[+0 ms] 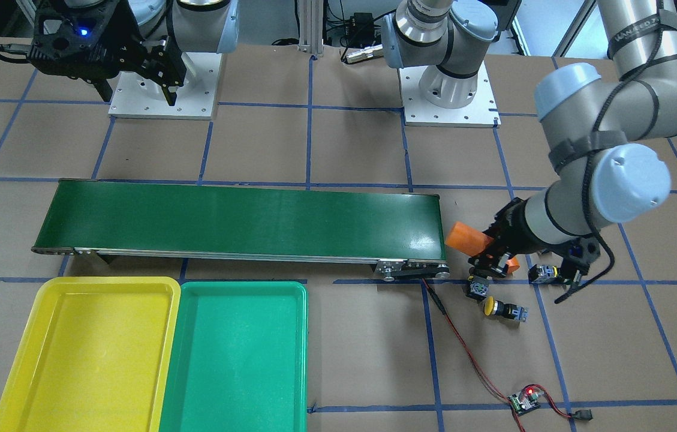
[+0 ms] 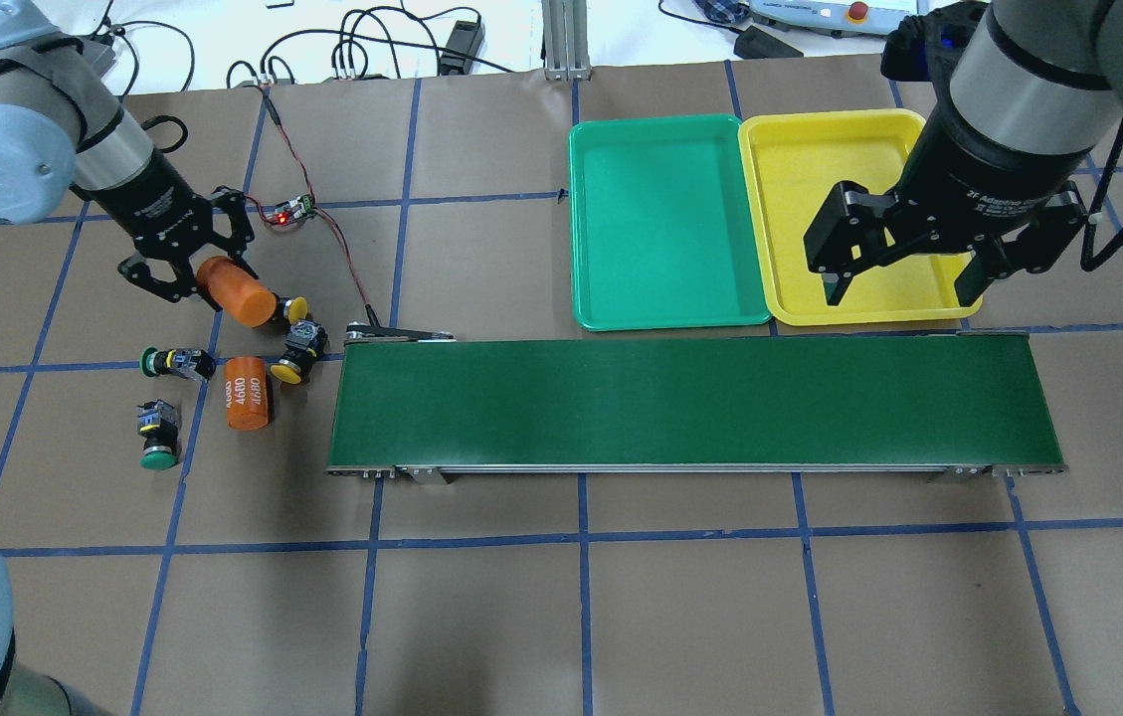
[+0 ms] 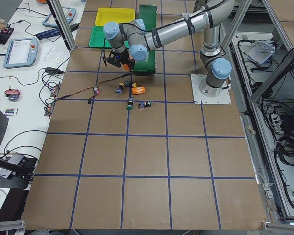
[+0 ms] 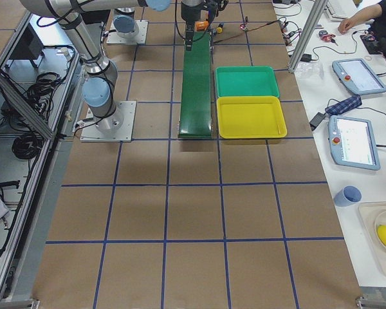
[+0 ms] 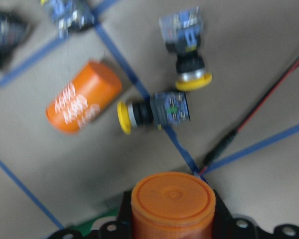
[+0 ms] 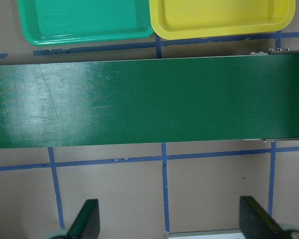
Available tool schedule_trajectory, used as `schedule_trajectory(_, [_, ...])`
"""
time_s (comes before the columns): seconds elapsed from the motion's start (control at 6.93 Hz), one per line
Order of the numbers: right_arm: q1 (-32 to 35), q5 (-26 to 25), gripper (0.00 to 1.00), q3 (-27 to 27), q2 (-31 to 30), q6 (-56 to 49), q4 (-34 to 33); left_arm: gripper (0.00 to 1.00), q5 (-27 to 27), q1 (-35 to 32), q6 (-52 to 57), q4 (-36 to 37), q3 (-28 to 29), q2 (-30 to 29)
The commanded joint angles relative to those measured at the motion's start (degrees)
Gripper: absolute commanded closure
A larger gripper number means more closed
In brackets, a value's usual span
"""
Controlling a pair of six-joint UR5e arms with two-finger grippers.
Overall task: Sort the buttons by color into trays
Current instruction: 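Carry the orange cylinder with the left gripper onto the belt, release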
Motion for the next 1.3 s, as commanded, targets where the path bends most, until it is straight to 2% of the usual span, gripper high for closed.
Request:
schedule_trajectory(0.0, [0.1,0.0,0.00,1.0,-0.1,0.0,0.0,1.00,0.1,-5.9,-20.1,0.6,-3.7,1.6])
schedule_trajectory(0.14, [0.1,0.0,0.00,1.1,-0.1,0.0,-0.1,1.00,0.4,-8.6,-26.5,0.5,-4.6,2.0])
schedule_trajectory(0.43, [0.1,0.1,0.00,1.2,-0.2,0.1,-0.5,1.00,0.0,-9.6,-26.6,0.7,-6.9,2.8])
schedule_trajectory(0.72, [0.2,1.0,0.00,1.2,-0.2,0.6,-0.5,1.00,0.2,-9.7,-24.6,4.3,-12.1,3.5])
schedule_trajectory(0.87, [0.2,0.8,0.00,1.2,-0.2,0.1,-0.5,1.00,0.3,-9.7,-23.8,5.3,-12.8,3.1])
schedule_trajectory(1.01, [0.2,0.0,0.00,1.1,-0.5,0.1,-0.4,0.58,0.3,-9.6,-23.2,7.0,-12.7,1.8])
schedule_trajectory(1.15, [0.2,0.1,0.00,1.2,-0.8,0.1,-0.4,0.32,0.3,-9.4,-22.9,10.3,-12.8,1.6])
